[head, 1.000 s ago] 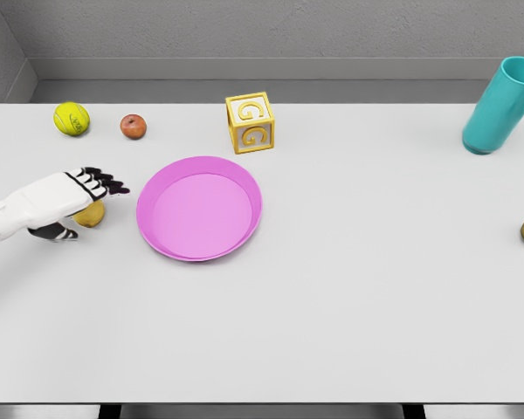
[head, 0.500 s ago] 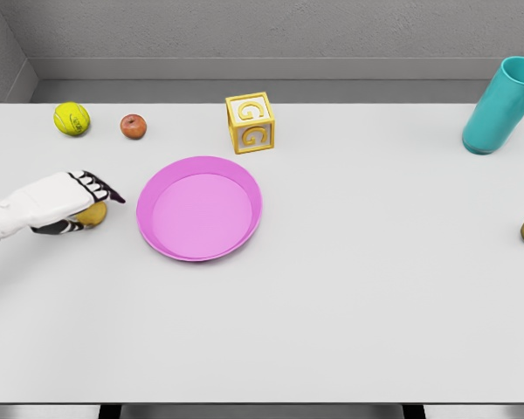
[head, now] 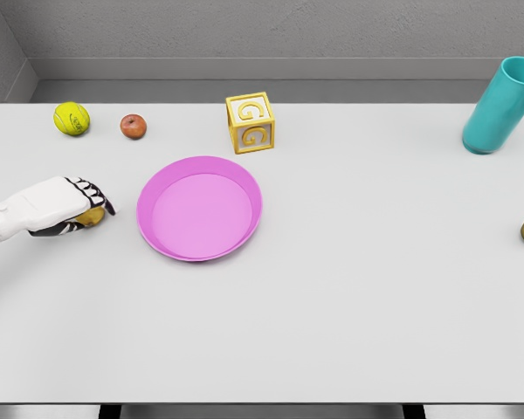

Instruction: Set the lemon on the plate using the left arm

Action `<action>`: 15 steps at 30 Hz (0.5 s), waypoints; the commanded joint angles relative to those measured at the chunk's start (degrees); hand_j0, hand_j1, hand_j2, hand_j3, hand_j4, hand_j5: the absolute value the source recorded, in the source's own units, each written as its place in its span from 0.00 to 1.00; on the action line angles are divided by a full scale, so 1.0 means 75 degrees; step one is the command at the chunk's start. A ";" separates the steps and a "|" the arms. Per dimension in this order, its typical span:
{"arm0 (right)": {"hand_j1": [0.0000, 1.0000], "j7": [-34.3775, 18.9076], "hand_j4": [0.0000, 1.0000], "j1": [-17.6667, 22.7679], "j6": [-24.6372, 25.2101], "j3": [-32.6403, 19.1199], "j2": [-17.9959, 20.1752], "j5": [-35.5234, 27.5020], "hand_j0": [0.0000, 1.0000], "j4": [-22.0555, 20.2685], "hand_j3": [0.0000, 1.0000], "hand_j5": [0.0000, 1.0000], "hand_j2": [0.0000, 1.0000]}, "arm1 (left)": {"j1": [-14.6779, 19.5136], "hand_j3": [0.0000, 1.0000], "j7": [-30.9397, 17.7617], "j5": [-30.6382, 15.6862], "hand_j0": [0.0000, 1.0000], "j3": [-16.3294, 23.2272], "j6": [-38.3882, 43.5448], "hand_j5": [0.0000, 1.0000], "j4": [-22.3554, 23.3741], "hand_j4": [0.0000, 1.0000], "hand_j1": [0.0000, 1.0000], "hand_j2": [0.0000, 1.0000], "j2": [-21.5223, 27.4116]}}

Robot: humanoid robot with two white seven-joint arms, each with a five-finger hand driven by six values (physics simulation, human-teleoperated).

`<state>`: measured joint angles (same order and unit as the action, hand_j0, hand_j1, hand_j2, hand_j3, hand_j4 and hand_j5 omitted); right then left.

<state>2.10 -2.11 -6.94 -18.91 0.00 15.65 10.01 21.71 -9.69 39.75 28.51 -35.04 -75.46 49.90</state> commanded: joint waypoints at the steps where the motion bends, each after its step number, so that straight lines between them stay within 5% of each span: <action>1: 1.00 0.0001 1.00 0.0000 0.0000 0.0002 -0.0001 -0.0001 1.00 0.0001 1.00 1.00 1.00 | 0.0000 0.55 0.0003 -0.0038 0.55 -0.0005 0.0006 0.55 -0.0005 0.55 0.55 0.55 0.0014; 15: 1.00 0.0001 1.00 0.0000 0.0000 0.0002 -0.0001 -0.0001 1.00 0.0001 1.00 1.00 1.00 | 0.0222 0.47 0.0014 -0.0167 0.47 -0.0134 0.0006 0.47 -0.0075 0.47 0.47 0.47 -0.0009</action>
<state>2.11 -2.11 -6.94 -18.91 0.00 15.65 10.01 23.55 -9.62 38.98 27.78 -35.05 -75.76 49.77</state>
